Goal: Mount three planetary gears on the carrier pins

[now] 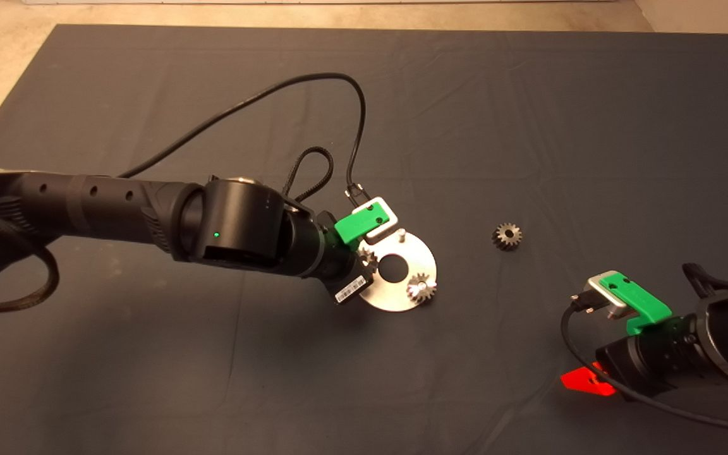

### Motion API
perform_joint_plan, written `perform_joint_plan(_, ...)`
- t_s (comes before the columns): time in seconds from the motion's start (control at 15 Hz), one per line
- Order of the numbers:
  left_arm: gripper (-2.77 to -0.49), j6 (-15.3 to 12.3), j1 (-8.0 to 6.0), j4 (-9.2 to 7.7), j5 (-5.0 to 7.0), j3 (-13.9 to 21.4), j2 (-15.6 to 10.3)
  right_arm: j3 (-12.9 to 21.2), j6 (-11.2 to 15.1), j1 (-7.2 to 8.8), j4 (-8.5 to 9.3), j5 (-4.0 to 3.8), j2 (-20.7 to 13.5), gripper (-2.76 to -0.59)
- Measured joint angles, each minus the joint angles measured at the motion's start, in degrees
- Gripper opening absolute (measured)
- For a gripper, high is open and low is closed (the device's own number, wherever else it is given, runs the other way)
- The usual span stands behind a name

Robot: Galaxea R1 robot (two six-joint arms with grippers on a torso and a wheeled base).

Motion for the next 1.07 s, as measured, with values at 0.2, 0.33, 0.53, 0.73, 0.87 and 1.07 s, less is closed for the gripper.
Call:
perform_joint_plan(0.2,-2.56,0.0,1.41,0.69,-0.05,-0.6,1.0,0.0,0.0,0.0,0.02,0.02,0.0,-0.76)
perform_joint_plan(0.33,-2.56,0.1,1.76,0.97,-0.18,-0.7,1.1,0.0,0.0,0.0,0.02,0.06,-0.1,-0.76)
perform_joint_plan(0.53,-2.56,0.2,1.77,1.49,-0.02,-0.8,0.9,0.0,-0.2,0.0,-0.01,-0.02,-1.0,-0.76)
perform_joint_plan(0.73,-2.56,0.2,1.77,1.55,0.0,-0.9,0.9,0.0,-0.4,0.0,0.01,0.0,-1.1,-0.76)
perform_joint_plan(0.87,-2.56,0.9,1.77,1.55,0.04,-0.9,0.6,0.0,-0.4,-0.02,0.01,0.01,-1.3,-0.76)
perform_joint_plan(1.07,-2.56,1.5,1.77,1.55,0.28,-1.0,0.5,0.0,-0.5,0.0,0.02,0.0,-1.4,-0.76)
